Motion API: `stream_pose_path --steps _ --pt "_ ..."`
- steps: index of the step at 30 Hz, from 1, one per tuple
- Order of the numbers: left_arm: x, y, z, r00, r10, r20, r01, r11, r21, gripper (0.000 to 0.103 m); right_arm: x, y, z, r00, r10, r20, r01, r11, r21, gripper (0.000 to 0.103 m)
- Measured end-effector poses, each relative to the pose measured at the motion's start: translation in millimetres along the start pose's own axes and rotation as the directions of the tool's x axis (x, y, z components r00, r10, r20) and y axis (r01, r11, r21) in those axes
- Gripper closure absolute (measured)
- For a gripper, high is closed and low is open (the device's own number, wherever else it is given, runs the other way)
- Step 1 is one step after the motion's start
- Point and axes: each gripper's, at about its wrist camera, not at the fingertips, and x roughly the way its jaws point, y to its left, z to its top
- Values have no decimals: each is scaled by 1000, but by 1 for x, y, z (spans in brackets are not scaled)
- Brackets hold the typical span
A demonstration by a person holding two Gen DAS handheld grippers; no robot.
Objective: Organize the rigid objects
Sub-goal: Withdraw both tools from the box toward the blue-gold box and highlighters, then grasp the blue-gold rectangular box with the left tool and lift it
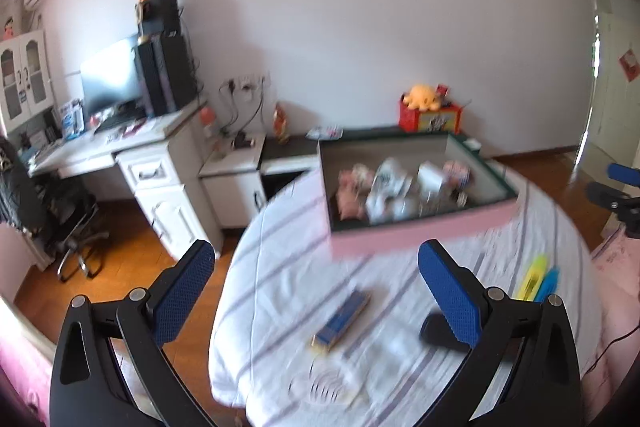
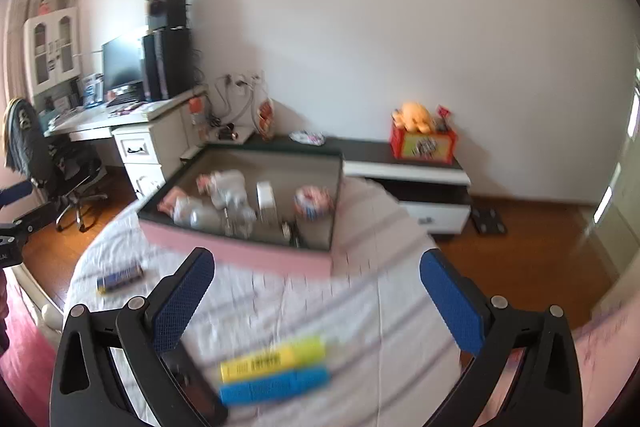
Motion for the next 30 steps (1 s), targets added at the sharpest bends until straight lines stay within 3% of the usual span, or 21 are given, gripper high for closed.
stream_pose_path --steps 9,27,30 --pt "36 11 -67 986 -3 -166 0 1000 -18 0 19 -4 -75 989 -33 -143 42 997 58 0" --pt "105 5 -74 968 -19 -249 23 1000 12 0 52 -18 -100 970 -56 -237 78 993 86 0" --pt "115 1 -72 965 -25 -260 32 999 22 5 54 -20 -101 970 -39 -240 63 993 96 0"
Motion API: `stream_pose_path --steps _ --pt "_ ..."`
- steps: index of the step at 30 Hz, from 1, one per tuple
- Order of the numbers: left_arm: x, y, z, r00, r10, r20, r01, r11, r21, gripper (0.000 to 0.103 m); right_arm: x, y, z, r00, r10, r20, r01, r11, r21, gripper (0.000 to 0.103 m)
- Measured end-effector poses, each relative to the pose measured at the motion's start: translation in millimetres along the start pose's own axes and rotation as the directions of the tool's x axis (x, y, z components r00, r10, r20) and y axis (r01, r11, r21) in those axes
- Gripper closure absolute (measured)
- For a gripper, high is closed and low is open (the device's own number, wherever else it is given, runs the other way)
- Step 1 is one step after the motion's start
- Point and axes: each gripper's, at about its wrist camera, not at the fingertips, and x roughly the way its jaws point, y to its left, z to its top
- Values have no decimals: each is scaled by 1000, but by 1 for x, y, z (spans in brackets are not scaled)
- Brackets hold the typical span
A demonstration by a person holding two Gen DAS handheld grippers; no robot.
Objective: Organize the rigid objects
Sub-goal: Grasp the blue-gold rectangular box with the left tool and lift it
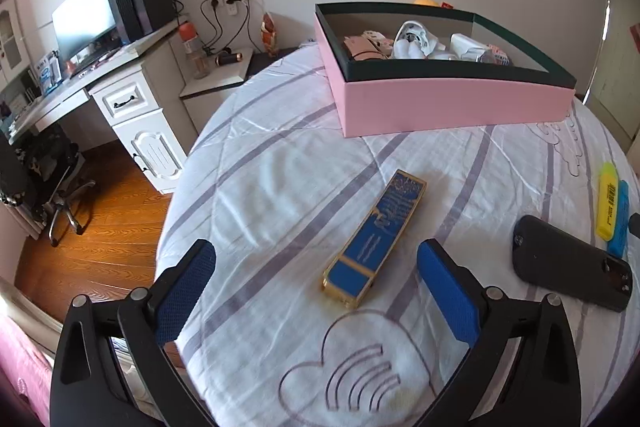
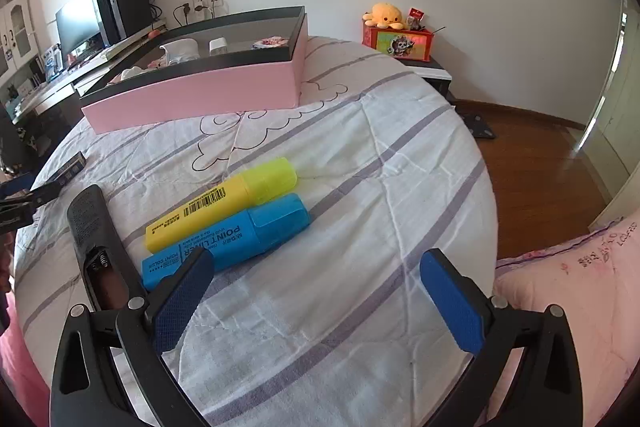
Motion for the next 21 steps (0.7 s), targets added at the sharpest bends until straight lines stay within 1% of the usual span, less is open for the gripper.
stream_pose_path --steps 1,3,4,6,7,9,10,13,14,15,16,17,21 --pt "3 -2 1 1000 0 -5 0 1000 5 7 1 0 0 1000 3 -1 -3 1000 -1 0" --pt "8 -5 3 1000 -9 -14 9 1000 3 16 1 0 1 1000 4 1 -4 1000 -4 0" --pt "8 -6 3 1000 -16 -10 16 1000 0 19 1 0 1 1000 7 0 -7 1000 -5 0" --pt "9 -10 5 1000 -28 -8 28 1000 6 31 2 -1 2 1000 13 0 -13 1000 -1 0" --pt "9 -12 5 999 -36 -7 36 999 12 35 2 -2 2 1000 14 1 -14 1000 0 0" --pt "8 -16 6 998 -55 -4 55 998 24 53 2 -2 3 1000 16 1 -16 1000 2 0" --pt "7 -18 6 998 -67 -3 67 997 24 59 2 -2 3 1000 17 1 -17 1000 3 0" --pt "6 -22 5 998 -58 3 58 998 32 65 2 -2 2 1000 18 0 -18 1000 5 0" --pt "4 -24 4 998 -61 4 61 998 34 70 2 -2 2 1000 19 -1 -19 1000 7 0" --pt "3 -25 3 998 -67 4 67 997 31 77 1 -2 1 1000 18 -1 -18 1000 6 0" --pt "1 -25 2 998 -67 3 67 997 31 81 1 -2 0 1000 15 -3 -15 1000 3 0" --pt "-1 -26 1 998 -63 3 63 998 31 83 1 -2 -1 1000 13 -5 -13 1000 2 0" --pt "-8 -26 -8 998 -58 5 57 998 25 83 -1 -4 -4 1000 13 -1 -13 1000 11 0"
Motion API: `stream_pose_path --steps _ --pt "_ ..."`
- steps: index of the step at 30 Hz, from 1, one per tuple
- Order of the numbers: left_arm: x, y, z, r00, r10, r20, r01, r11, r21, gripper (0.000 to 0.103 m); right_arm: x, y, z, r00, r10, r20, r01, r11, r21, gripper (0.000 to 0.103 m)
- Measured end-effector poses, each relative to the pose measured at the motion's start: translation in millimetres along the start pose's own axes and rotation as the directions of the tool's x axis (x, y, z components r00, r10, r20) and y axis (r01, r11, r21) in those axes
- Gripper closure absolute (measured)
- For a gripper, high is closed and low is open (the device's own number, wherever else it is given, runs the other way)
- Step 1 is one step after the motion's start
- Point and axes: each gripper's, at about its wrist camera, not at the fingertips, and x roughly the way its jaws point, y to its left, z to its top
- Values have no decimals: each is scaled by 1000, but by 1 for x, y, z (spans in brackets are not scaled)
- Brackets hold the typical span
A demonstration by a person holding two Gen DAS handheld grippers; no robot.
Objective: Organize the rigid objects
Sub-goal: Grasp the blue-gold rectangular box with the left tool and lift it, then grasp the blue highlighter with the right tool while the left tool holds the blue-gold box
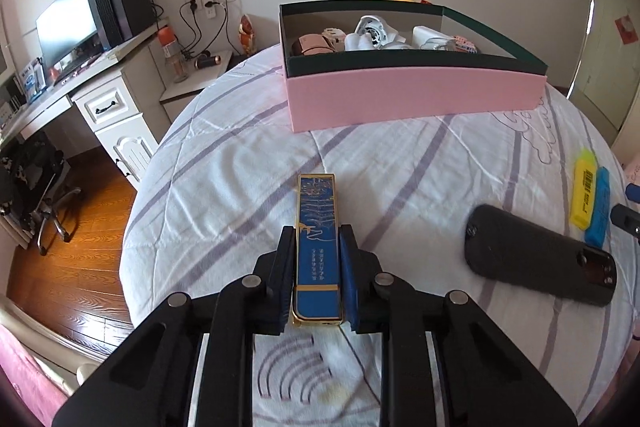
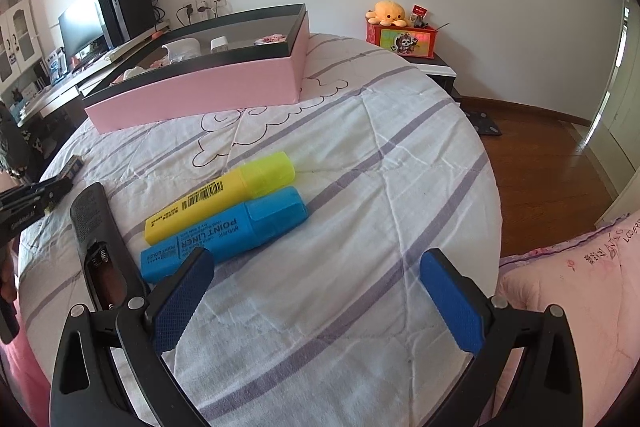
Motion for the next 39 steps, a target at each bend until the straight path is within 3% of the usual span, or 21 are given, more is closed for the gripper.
stream_pose_path --steps 6,15,23,29,34,39 --pt "-14 -5 -14 1000 8 4 -8 1000 7 83 -4 0 -3 999 -45 -4 45 999 -14 0" --pt "-20 -5 -22 1000 5 4 -5 1000 -13 83 14 15 7 999 -33 -31 31 998 -60 0" --pt "-20 -3 -22 1000 -19 3 19 999 -31 82 42 28 43 999 5 -53 -10 996 -88 0" --pt "-20 -3 -22 1000 -14 4 14 999 -31 82 49 26 48 997 46 -69 -53 994 -98 1" --pt "-19 -2 -21 1000 -11 3 11 999 -30 82 42 27 42 996 73 -58 -80 989 -124 19" --pt "-20 -1 -21 1000 -11 -1 11 999 -37 82 31 32 38 991 111 -69 -121 981 -154 50"
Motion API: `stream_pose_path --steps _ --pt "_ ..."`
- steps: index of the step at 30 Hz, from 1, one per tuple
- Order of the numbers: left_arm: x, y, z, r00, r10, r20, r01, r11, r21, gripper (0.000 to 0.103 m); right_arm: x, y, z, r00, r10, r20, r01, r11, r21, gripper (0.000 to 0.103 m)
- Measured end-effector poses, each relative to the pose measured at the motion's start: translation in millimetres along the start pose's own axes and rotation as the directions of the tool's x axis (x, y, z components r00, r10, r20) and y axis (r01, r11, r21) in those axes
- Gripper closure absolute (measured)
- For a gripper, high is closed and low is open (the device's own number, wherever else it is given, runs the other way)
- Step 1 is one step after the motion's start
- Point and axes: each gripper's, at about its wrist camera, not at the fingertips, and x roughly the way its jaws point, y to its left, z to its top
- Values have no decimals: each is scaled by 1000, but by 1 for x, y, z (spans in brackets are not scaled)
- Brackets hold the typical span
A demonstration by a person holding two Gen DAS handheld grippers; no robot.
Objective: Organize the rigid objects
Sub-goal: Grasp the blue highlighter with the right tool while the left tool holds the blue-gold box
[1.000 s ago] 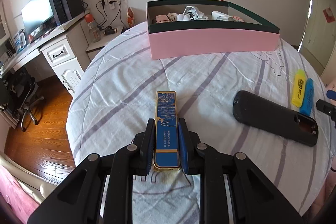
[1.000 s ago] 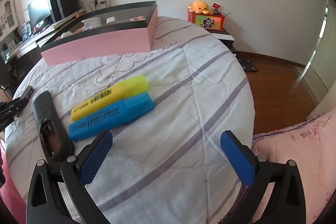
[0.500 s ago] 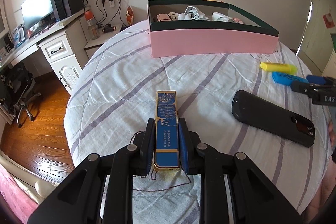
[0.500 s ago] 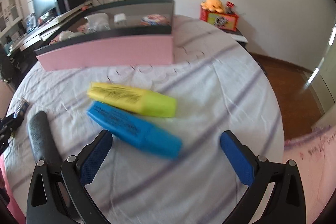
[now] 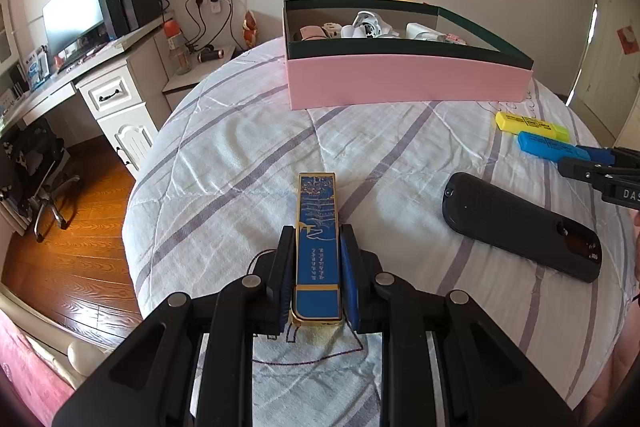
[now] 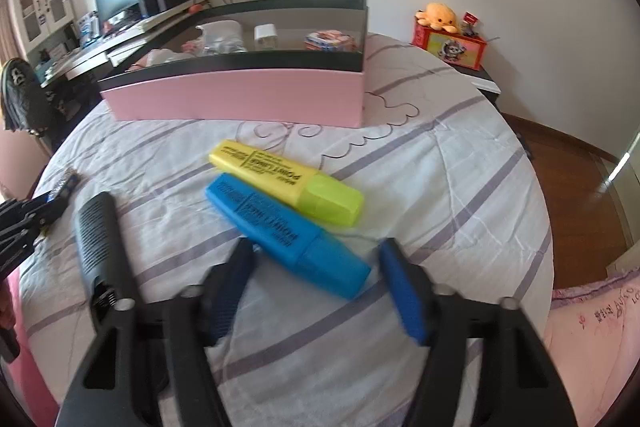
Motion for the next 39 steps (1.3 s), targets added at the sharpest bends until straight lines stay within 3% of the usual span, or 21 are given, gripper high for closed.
stream_pose_path --steps 4,16,20,26,29,33,39 --pt "0 -1 0 1000 5 -4 -5 1000 0 81 -4 9 -1 999 42 -3 -42 999 -28 61" --pt "1 -1 1 1000 3 -9 -3 1000 -10 79 16 37 13 999 34 -4 -34 993 -111 63" --pt "2 -1 0 1000 5 -8 -5 1000 -13 78 11 37 8 1000 24 18 -22 995 -96 78" --pt "2 -2 0 1000 15 -7 -15 1000 -20 75 -1 42 -6 1000 0 20 2 998 -57 78" --pt "2 0 1 1000 19 -7 -19 999 -29 71 -2 44 -4 999 36 18 -35 998 -53 77" --pt "3 3 1 1000 22 -9 -22 999 -35 62 4 39 7 999 29 20 -29 999 -40 63" --pt "7 8 3 1000 10 -1 -10 999 -48 53 21 47 19 1000 24 -10 -24 995 -96 62"
